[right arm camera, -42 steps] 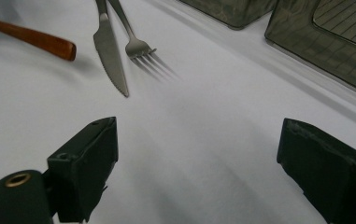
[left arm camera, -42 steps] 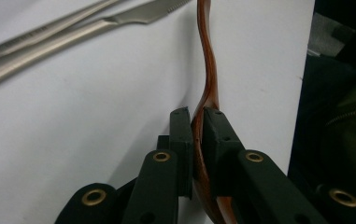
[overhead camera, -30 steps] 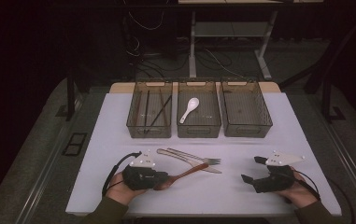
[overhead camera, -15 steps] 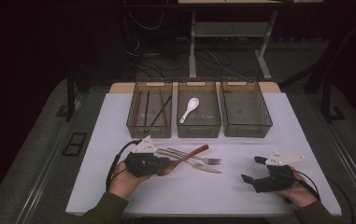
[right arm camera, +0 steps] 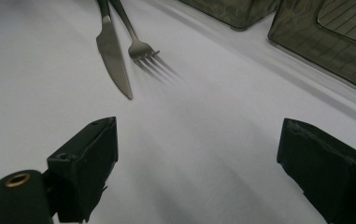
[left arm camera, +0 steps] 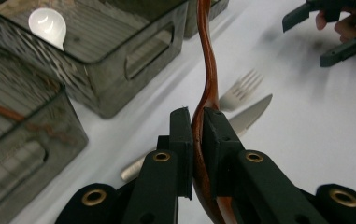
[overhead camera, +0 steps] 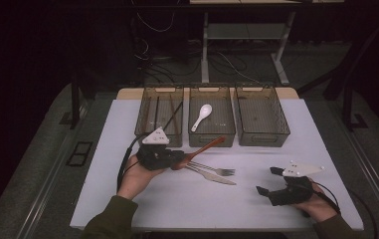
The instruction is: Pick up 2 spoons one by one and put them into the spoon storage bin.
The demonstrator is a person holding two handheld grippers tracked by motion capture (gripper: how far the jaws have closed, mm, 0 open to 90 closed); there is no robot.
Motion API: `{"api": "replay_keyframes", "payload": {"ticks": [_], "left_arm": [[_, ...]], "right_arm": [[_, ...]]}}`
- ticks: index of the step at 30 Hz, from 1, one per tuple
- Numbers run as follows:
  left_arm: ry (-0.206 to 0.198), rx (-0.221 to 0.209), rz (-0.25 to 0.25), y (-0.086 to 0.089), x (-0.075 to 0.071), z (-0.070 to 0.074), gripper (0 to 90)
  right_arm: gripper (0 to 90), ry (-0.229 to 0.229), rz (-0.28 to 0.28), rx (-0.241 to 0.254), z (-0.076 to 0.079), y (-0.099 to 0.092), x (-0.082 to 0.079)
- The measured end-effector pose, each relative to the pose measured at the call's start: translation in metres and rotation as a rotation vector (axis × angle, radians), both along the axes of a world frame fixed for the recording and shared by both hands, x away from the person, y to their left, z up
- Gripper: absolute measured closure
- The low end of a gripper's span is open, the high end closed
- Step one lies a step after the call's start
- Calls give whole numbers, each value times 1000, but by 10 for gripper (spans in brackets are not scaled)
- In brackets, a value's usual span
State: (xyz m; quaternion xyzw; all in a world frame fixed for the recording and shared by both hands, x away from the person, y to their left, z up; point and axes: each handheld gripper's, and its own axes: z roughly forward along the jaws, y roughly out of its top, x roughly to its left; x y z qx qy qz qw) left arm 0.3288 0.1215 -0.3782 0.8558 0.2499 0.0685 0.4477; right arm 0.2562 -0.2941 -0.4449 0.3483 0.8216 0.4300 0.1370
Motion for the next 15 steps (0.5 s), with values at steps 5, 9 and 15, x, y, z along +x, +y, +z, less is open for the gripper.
{"api": "replay_keyframes", "payload": {"ticks": [5,9,15], "left_arm": [[-3,-8,1,-7,15,8,814],[-9,4,-2,-14,25,15,814],[-24,19,5,-26,42,22,814]], "right_arm": [[115,16,-22,60,1,1,1],[115,17,-21,62,0,3,1],[115,13,-26,70,0,1,2]]}}
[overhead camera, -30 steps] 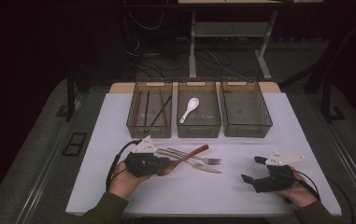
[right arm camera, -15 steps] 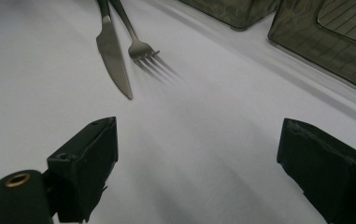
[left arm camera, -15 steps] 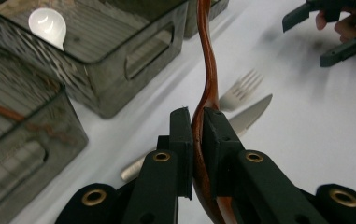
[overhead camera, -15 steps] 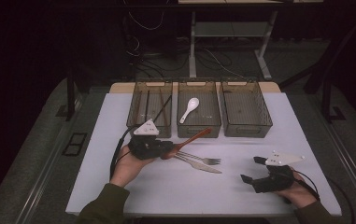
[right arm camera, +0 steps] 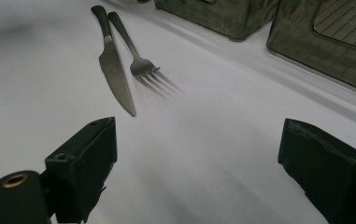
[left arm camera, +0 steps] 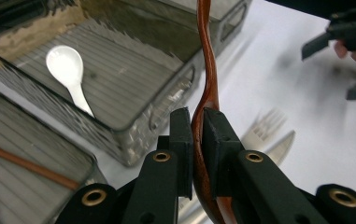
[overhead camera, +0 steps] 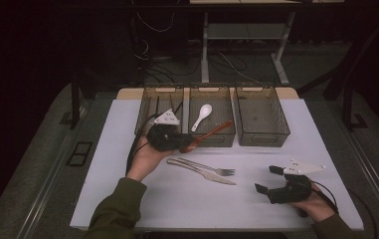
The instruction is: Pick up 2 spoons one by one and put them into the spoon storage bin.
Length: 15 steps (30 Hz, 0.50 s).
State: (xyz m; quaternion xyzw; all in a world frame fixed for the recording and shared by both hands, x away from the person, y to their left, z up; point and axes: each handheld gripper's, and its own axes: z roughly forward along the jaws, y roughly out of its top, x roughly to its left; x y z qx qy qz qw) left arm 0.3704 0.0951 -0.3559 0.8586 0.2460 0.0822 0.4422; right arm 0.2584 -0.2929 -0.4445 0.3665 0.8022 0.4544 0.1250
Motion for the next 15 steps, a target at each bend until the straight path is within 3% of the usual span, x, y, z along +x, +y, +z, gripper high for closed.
{"api": "replay_keyframes", "payload": {"ticks": [10,15], "left_arm": [[-36,47,33,-23,30,8,814],[-46,41,71,-32,43,10,814]], "right_arm": [[115,2,6,-6,-1,0,0],[115,0,9,-9,-1,0,0]]}}
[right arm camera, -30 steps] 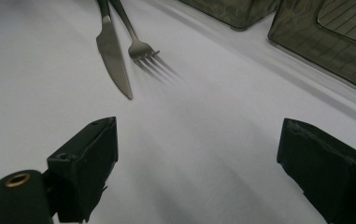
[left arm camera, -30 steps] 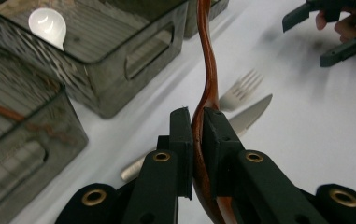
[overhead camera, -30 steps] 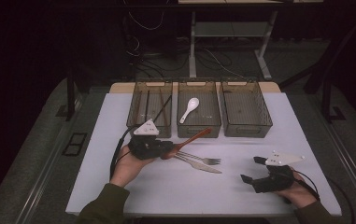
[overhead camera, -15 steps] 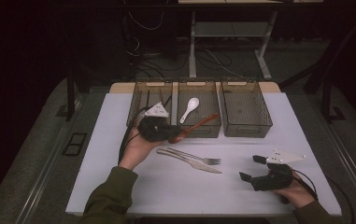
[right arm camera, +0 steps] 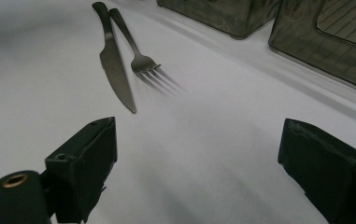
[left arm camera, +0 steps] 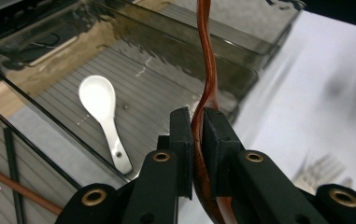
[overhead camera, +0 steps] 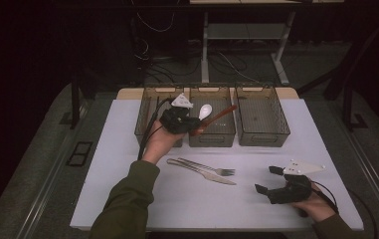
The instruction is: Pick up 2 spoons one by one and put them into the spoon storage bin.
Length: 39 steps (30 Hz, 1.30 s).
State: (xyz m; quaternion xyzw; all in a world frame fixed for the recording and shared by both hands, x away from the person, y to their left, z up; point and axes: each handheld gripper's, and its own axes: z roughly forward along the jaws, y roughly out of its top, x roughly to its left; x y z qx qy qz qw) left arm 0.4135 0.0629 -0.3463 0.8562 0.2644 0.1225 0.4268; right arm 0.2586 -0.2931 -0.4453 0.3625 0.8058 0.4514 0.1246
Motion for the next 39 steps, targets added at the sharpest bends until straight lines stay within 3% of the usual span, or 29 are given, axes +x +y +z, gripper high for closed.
{"api": "replay_keyframes", "payload": {"ticks": [7,10,18,24,29,36,39], "left_arm": [[8,4,65,-7,18,-8,814],[12,41,100,-11,25,-14,814],[45,79,163,-19,33,-27,814],[65,93,157,-22,36,-33,808],[65,98,149,-24,35,-35,697],[65,63,120,-24,30,-30,572],[85,22,96,-21,26,-28,527]], "right_arm": [[115,1,4,-1,0,0,0],[115,1,1,2,0,0,0],[115,-3,3,2,0,-1,0],[116,-5,5,0,0,-1,0],[115,-3,7,1,0,-1,0],[116,-6,9,-2,0,-1,0],[116,-6,12,-4,0,-1,0]]}}
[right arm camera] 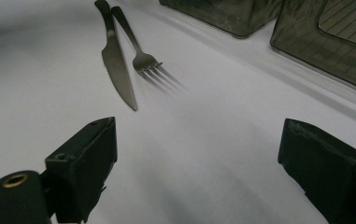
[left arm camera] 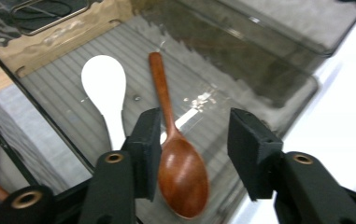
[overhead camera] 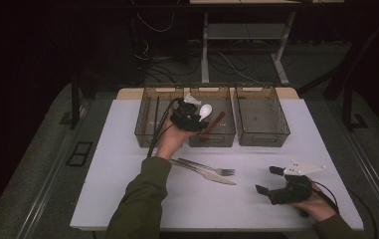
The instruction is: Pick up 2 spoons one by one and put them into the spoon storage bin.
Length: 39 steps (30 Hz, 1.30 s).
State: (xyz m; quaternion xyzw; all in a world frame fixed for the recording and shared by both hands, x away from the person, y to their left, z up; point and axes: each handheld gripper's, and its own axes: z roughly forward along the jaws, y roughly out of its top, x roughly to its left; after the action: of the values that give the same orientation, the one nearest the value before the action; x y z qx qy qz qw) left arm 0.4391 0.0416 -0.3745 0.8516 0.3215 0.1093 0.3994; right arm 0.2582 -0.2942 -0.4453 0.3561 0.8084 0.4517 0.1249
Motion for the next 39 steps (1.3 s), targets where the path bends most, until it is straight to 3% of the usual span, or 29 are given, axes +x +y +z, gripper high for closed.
{"api": "replay_keyframes", "payload": {"ticks": [3,8,15,20,27,30,39], "left_arm": [[15,-32,-21,4,-7,2,465],[-3,-41,-56,12,-23,5,413],[-14,-57,-82,25,-47,5,403],[-5,-62,-83,36,-61,-2,502],[-22,-34,-77,48,-76,-17,766],[-3,-3,-75,53,-78,-26,873],[46,86,-35,67,-74,-49,886]], "right_arm": [[116,1,7,-3,0,0,0],[116,1,14,-3,0,1,0],[116,1,14,-5,0,1,1],[116,0,15,-4,0,1,0],[116,-1,15,-6,-1,1,0],[116,1,13,-4,0,1,0],[116,-1,11,-4,0,0,0]]}}
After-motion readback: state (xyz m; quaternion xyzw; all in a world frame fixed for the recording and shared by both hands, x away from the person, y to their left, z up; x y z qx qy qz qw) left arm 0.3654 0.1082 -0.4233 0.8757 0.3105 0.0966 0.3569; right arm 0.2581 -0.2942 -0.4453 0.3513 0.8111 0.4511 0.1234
